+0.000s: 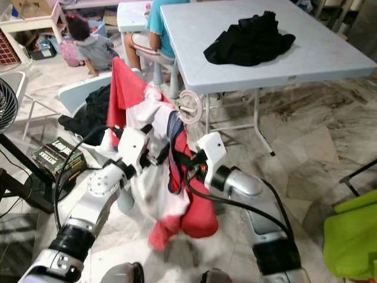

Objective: Hang hanger

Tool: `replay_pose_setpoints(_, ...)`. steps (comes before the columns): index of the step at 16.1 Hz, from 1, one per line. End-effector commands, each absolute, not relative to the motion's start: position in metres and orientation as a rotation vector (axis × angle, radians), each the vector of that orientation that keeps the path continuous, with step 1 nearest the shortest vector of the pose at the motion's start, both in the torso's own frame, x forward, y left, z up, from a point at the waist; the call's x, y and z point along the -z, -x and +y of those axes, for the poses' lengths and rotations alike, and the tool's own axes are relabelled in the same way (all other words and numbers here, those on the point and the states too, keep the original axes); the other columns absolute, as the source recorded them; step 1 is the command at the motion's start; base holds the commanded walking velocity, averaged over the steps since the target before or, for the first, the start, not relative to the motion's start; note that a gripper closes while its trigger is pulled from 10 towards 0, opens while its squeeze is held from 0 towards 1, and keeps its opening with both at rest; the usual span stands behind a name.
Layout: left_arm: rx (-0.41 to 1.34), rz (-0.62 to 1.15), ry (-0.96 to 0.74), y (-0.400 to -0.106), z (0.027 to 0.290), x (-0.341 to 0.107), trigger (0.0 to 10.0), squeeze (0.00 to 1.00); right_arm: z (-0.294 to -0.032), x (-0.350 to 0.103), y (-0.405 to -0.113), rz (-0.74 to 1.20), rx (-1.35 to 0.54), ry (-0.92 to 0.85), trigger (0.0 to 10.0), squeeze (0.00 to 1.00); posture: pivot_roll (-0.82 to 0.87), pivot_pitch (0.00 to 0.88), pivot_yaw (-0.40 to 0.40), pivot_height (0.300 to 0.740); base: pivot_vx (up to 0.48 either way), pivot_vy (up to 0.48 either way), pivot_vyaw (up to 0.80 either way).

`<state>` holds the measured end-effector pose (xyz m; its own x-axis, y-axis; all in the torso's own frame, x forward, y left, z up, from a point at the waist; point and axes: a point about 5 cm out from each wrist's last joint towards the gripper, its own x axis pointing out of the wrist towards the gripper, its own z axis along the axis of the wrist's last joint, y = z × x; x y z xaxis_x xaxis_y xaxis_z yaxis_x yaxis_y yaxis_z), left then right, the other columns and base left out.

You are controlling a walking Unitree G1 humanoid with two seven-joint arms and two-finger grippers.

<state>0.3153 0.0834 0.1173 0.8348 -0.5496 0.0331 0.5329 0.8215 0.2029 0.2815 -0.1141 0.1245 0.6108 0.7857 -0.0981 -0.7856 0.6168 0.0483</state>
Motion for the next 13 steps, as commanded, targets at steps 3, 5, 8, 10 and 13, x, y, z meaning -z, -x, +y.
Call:
replay_pose_setpoints(3, 0.405, -0.082, -0.207, -0.331, 0.117, -0.121, 0.0, 0.0, -0.117, -0.131, -0.269, 0.112, -0.994, 0.004, 10.0, 0.0, -0.04, 0.071, 0.011, 0.74, 0.0, 0.0, 0.0)
replay_pose_setpoints(5, 0.372, -0.086, -0.205, -0.334, 0.125, -0.123, 0.0, 0.0, -0.12, -0.131, -0.268, 0.122, -0.988, 0.008, 10.0, 0.0, -0.05, 0.073, 0.011, 0.74, 0.0, 0.0, 0.0)
replay_pose_setpoints(8, 0.324, -0.101, -0.221, -0.34, 0.136, -0.127, 0.0, 0.0, -0.126, -0.13, -0.266, 0.147, -0.995, 0.034, 10.0, 0.0, -0.05, 0.073, 0.011, 0.74, 0.0, 0.0, 0.0)
replay_pose_setpoints(10, 0.297, -0.105, -0.233, -0.342, 0.142, -0.128, 0.0, 0.0, -0.135, -0.125, -0.263, 0.181, -1.005, 0.093, 10.0, 0.0, -0.05, 0.074, 0.009, 0.74, 0.0, 0.0, 0.0)
replay_pose_setpoints(13, 0.25, -0.109, -0.25, -0.342, 0.155, -0.129, 0.0, 0.0, -0.164, -0.107, -0.26, 0.283, -0.97, 0.269, 10.0, 0.0, -0.05, 0.078, 0.007, 0.74, 0.0, 0.0, 0.0)
